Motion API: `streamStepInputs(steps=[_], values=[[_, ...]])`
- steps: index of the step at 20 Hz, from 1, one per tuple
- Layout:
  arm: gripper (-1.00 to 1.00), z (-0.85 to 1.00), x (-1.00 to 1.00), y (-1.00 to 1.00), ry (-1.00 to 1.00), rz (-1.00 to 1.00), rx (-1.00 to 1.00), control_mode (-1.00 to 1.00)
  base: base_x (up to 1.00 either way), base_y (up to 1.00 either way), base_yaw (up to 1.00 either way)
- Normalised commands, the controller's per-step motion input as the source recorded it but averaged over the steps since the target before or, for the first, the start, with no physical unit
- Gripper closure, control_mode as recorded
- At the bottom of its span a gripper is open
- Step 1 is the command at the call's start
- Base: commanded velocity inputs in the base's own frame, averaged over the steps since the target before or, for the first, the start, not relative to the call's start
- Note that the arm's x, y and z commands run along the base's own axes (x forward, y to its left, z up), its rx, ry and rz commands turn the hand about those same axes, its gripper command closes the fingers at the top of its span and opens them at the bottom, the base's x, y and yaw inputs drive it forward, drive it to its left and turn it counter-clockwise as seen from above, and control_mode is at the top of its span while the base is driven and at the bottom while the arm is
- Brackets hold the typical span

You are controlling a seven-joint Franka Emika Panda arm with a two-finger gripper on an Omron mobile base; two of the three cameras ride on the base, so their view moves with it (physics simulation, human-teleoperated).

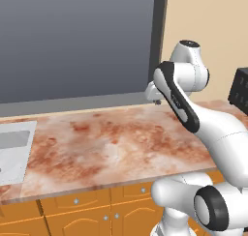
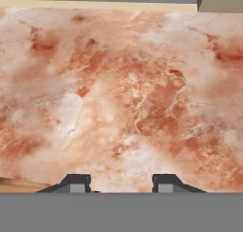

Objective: Navigate to the coffee machine.

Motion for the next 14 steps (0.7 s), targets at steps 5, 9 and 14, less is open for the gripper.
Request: streamStepInputs(steps=[5,9,14], values=[[-1.00,0.00,-0.03,0.00,-0.02,0.00,0.00,-1.00,0.00,0.00,0.00],[-1.00,0.00,0.00,0.00,0.00,0.00,0.00,1.00,-0.09,0.01,0.00],[-1.00,0.00,0.00,0.00,0.00,0.00,0.00,1.00,-0.24,0.70,0.21]])
